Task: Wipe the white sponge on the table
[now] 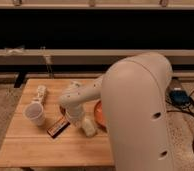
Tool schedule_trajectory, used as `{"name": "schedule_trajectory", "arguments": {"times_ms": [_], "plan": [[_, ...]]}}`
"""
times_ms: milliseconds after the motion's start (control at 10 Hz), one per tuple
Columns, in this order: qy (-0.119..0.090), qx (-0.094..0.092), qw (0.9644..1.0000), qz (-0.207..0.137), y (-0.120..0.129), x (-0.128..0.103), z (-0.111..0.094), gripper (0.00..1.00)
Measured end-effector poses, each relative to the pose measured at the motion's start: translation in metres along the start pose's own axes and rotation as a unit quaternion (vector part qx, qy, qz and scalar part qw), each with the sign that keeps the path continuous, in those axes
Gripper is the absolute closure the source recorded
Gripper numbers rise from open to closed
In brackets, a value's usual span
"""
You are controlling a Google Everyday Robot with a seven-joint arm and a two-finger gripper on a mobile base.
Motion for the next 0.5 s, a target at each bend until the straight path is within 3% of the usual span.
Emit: {"name": "schedule_trajectory", "arguments": {"times_ms": [400, 500], "plan": [[-0.003, 0.019, 0.9988, -0.045, 0.029, 0.005, -0.004, 0.99], [-0.009, 0.018, 0.9984, -0.053, 0.033, 0.008, -0.012, 0.93]]}}
